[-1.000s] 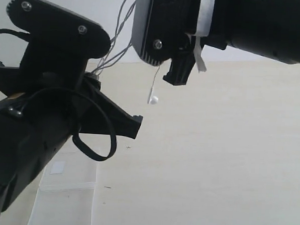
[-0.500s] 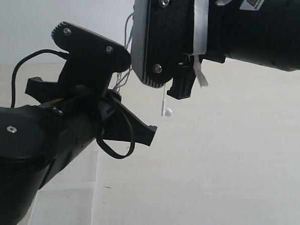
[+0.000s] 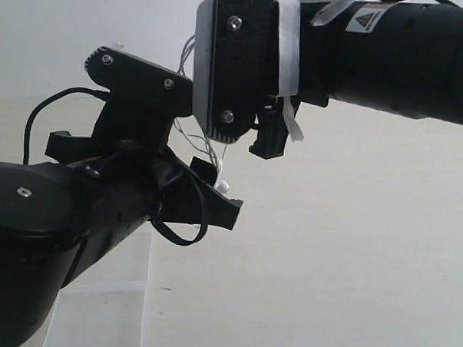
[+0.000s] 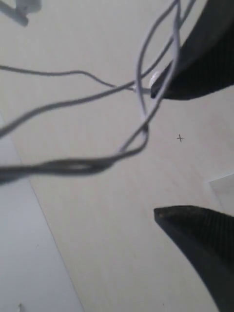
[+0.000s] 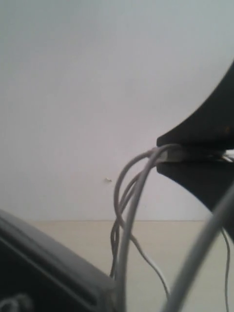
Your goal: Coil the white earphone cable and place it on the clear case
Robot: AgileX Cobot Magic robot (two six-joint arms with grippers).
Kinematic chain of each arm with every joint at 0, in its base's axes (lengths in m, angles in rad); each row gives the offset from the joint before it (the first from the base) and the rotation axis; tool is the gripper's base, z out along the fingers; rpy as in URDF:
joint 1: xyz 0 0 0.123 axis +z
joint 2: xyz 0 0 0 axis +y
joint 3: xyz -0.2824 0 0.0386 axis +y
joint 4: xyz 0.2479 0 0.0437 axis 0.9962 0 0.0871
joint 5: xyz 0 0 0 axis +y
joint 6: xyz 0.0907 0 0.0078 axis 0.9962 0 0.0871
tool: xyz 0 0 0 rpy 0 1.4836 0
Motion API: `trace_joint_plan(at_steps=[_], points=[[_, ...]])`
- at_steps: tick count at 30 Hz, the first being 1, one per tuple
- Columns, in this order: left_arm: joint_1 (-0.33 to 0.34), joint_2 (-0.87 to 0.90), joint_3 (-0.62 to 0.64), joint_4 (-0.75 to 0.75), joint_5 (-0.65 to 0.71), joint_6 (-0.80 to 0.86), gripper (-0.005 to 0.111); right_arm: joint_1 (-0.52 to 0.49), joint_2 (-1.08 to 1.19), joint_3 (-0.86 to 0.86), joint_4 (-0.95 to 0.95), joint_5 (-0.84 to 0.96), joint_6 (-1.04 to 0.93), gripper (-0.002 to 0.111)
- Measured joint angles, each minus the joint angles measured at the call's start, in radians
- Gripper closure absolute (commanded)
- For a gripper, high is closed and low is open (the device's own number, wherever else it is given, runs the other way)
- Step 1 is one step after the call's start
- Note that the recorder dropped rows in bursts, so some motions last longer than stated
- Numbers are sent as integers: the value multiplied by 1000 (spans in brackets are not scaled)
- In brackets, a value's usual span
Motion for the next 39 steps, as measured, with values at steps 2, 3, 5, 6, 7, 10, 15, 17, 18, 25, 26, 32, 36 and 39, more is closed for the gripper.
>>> trace_joint_plan(at_steps=[2, 3, 5, 6, 7, 10, 15, 17, 18, 25, 26, 32, 36, 39], points=[[0, 0, 0, 0, -3, 0, 45, 0, 16, 0, 0, -33, 0, 108], [0, 0, 0, 0, -3, 0, 45, 0, 23, 0, 0, -53, 0, 108], [0, 0, 0, 0, -5, 0, 45, 0, 30, 0, 0, -84, 0, 108], [0, 0, 0, 0, -5, 0, 45, 0, 34, 0, 0, -96, -6, 108], [0, 0, 0, 0, -5, 0, 45, 0, 35, 0, 0, -104, -15, 108], [-4, 0, 0, 0, -10, -2, 45, 0, 43, 0, 15, -143, -54, 108], [-4, 0, 0, -8, -110, -4, 54, 0, 92, 0, 185, -268, -236, 108], [-4, 0, 0, -8, -159, 0, 72, 0, 114, 0, 258, -340, -288, 108], [-4, 0, 0, -8, -180, 9, 87, -2, 116, 0, 276, -353, -295, 108], [97, 0, 0, -8, -436, 219, 107, -2, 116, -14, 330, -268, -309, 108], [149, 0, 6, -6, -440, 244, 107, -2, 116, -30, 334, -224, -309, 108], [505, 0, 70, -6, -118, 271, 107, -2, 116, -132, 347, -8, -309, 108], [681, 0, 91, -8, 110, 266, 107, 52, 116, -136, 349, 51, -309, 108], [795, 0, 93, -8, 264, 262, 107, 127, 116, -136, 349, 58, -309, 108]])
